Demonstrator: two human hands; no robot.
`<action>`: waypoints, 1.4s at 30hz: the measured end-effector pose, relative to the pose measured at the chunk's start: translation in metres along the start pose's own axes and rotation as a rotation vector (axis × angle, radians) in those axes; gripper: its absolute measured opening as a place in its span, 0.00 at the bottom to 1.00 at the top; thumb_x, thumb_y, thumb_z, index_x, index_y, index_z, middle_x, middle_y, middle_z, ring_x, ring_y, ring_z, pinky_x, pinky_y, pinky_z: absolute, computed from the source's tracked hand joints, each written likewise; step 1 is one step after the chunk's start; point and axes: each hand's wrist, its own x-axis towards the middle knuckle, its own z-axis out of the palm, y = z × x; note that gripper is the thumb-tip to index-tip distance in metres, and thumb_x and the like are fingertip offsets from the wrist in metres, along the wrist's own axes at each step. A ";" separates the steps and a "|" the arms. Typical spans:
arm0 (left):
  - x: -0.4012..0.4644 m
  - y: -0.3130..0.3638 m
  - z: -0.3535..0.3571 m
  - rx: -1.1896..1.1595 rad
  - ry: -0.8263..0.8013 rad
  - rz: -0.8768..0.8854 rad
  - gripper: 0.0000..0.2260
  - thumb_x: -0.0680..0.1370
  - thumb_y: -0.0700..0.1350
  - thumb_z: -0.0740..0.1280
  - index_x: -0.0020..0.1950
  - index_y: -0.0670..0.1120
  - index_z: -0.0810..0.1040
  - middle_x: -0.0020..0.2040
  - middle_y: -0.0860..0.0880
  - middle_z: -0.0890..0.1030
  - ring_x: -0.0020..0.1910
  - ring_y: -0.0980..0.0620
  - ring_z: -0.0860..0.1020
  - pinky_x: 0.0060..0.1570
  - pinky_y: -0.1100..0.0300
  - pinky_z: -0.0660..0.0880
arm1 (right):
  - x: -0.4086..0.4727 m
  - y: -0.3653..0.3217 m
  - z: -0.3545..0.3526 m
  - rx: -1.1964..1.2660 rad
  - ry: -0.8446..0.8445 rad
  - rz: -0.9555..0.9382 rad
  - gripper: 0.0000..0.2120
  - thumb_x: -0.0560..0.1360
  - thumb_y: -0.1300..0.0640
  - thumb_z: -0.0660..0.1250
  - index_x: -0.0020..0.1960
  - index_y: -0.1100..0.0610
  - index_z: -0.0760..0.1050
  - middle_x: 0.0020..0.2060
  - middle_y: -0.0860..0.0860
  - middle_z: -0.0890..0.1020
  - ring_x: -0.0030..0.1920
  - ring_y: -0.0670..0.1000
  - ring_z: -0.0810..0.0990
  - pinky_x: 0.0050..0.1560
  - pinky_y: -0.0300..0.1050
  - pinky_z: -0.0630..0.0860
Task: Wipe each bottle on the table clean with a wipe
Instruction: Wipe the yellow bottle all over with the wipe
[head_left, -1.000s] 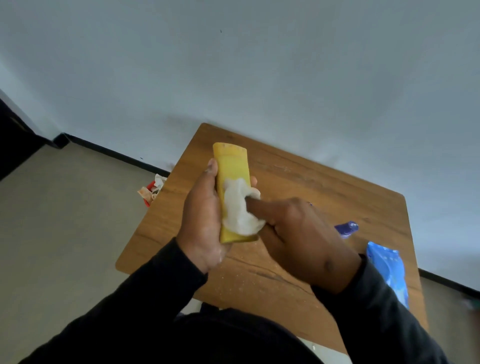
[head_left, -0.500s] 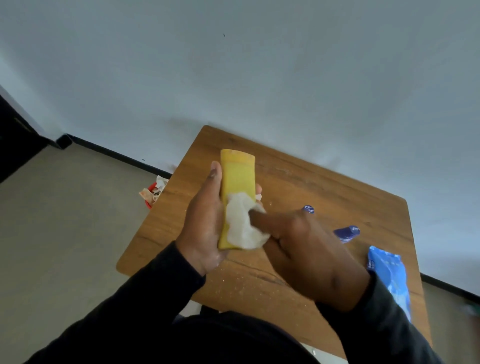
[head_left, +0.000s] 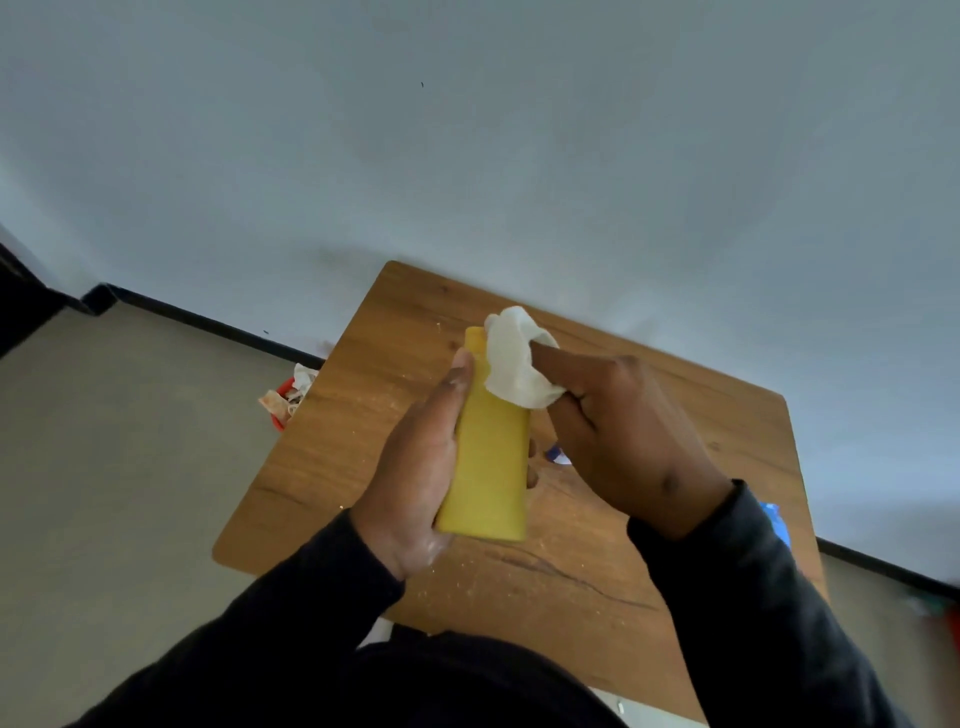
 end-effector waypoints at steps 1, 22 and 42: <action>0.000 0.002 0.000 0.041 0.011 0.026 0.19 0.82 0.58 0.59 0.61 0.47 0.81 0.46 0.40 0.82 0.40 0.44 0.81 0.40 0.49 0.80 | -0.001 0.000 0.000 0.026 -0.009 -0.016 0.14 0.72 0.59 0.53 0.50 0.49 0.74 0.30 0.54 0.77 0.29 0.56 0.80 0.27 0.51 0.73; -0.001 0.006 -0.016 -0.214 -0.079 -0.114 0.27 0.83 0.59 0.57 0.66 0.38 0.78 0.52 0.38 0.79 0.41 0.44 0.79 0.39 0.49 0.81 | -0.028 -0.001 0.016 0.609 0.166 0.188 0.13 0.78 0.61 0.59 0.34 0.61 0.70 0.26 0.51 0.70 0.27 0.45 0.65 0.27 0.40 0.61; -0.004 0.015 -0.014 -0.104 -0.336 -0.199 0.42 0.77 0.74 0.44 0.57 0.41 0.81 0.42 0.41 0.80 0.32 0.46 0.78 0.31 0.56 0.78 | -0.026 0.008 -0.001 0.047 -0.026 0.009 0.16 0.73 0.54 0.51 0.50 0.50 0.77 0.36 0.47 0.81 0.32 0.51 0.77 0.30 0.50 0.74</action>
